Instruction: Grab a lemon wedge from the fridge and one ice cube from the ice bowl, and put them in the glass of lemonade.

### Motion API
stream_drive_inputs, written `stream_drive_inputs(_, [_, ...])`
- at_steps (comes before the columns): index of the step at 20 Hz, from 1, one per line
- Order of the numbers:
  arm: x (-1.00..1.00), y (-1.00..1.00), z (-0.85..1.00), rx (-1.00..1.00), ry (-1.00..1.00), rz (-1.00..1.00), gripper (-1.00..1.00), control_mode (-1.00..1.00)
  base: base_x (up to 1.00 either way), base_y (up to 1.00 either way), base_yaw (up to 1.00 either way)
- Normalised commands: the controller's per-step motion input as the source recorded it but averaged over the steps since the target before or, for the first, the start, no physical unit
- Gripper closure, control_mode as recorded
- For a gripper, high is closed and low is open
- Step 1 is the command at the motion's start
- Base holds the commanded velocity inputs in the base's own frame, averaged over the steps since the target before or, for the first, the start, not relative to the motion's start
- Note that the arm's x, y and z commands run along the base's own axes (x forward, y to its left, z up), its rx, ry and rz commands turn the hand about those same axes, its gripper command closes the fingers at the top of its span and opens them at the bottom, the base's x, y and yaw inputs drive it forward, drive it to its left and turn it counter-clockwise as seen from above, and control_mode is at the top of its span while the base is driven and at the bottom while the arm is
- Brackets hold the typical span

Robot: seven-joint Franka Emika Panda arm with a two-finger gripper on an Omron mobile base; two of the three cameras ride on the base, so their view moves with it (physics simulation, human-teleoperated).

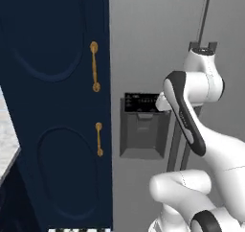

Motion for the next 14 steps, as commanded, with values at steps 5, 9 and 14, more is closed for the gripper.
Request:
stream_drive_inputs(5, [0.0,0.0,0.0,0.0,0.0,0.0,-1.0,1.0,0.34,0.21,0.75])
stream_drive_inputs(9, [0.0,0.0,0.0,0.0,0.0,0.0,-1.0,1.0,0.75,0.38,0.67])
stream_drive_inputs(14, [0.0,0.0,0.0,0.0,0.0,0.0,-1.0,1.0,0.97,0.48,0.59])
